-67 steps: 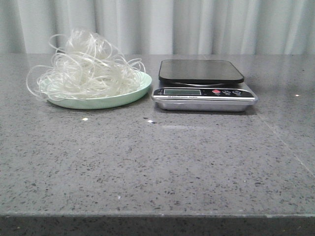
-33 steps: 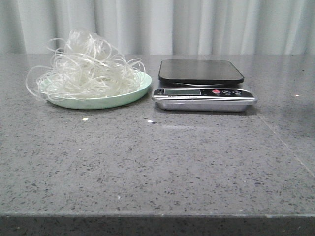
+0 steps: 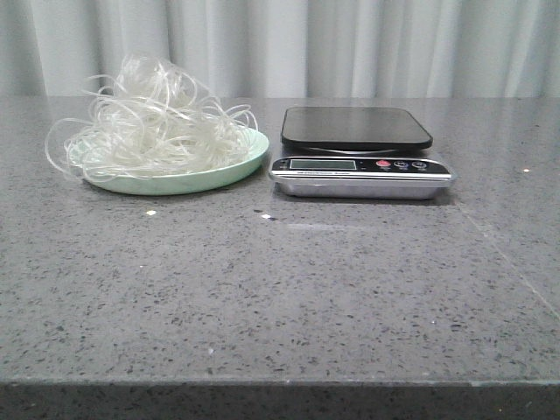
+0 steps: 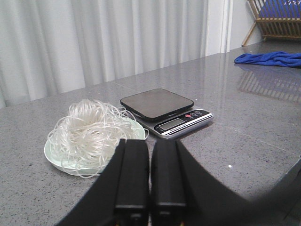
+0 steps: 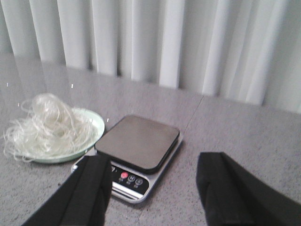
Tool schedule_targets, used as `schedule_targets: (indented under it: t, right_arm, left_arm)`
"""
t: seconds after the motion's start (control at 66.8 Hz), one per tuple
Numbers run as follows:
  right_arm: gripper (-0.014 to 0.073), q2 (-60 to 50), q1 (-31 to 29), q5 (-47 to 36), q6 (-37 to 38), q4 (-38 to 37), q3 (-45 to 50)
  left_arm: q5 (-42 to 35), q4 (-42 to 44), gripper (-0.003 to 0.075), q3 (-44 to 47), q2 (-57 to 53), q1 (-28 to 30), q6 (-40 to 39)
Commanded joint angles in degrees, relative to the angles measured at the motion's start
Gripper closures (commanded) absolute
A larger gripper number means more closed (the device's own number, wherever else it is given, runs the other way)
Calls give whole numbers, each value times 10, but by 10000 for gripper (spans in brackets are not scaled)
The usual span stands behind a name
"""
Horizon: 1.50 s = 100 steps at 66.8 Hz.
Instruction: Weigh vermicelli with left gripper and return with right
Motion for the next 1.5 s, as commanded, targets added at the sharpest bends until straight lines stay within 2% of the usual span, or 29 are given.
schedule_targets:
  t: [0.0, 0.105, 0.239, 0.299, 0.314, 0.329, 0.344, 0.359, 0.374, 0.389, 0.404, 0.524, 1.257, 1.377, 1.481]
  right_arm:
    - [90, -48, -4, -97, -3, -1, 37]
    - [90, -85, -4, -155, -3, -1, 93]
    - [113, -91, -4, -173, -3, -1, 122]
    - [196, -91, -4, -172, -3, -1, 125]
    - [261, -91, -4, -172, -3, -1, 125]
    - [261, -91, -4, -172, -3, -1, 125]
    - [336, -91, -4, -172, -3, -1, 125]
    - [336, -91, -4, -172, -3, -1, 125]
    - [415, -91, -4, -172, -3, -1, 125]
    - [415, -91, -4, -172, -3, -1, 125]
    - [473, -91, -4, -172, -3, -1, 125]
    - [406, -91, -4, -172, -3, 0, 125]
    - [407, -91, -4, -172, -3, 0, 125]
    - [407, -91, -4, -172, -3, 0, 125]
    - [407, -91, -4, -172, -3, 0, 125]
  left_arm:
    - [-46, -7, 593, -14, 7, -3, -2]
    - [-47, -7, 593, -14, 7, -3, -2]
    - [-47, -7, 593, -14, 7, -3, -2]
    - [-47, -7, 593, -14, 7, -3, -2]
    - [-47, -7, 593, -14, 7, -3, -2]
    - [-47, -7, 593, -14, 7, -3, -2]
    - [-47, -7, 593, -14, 7, -3, -2]
    - [-47, -7, 593, -14, 7, -3, -2]
    - [-47, -7, 593, -14, 7, -3, -2]
    - [-47, -7, 593, -14, 7, -3, -2]
    - [-47, -7, 593, -14, 7, -3, -2]
    - [-47, -7, 593, -14, 7, -3, -2]
    - [-45, -5, 593, -6, 7, 2, -2]
    - [-53, -5, 594, 18, 7, 48, -2]
    - [-89, -3, 593, 60, 7, 126, -2]
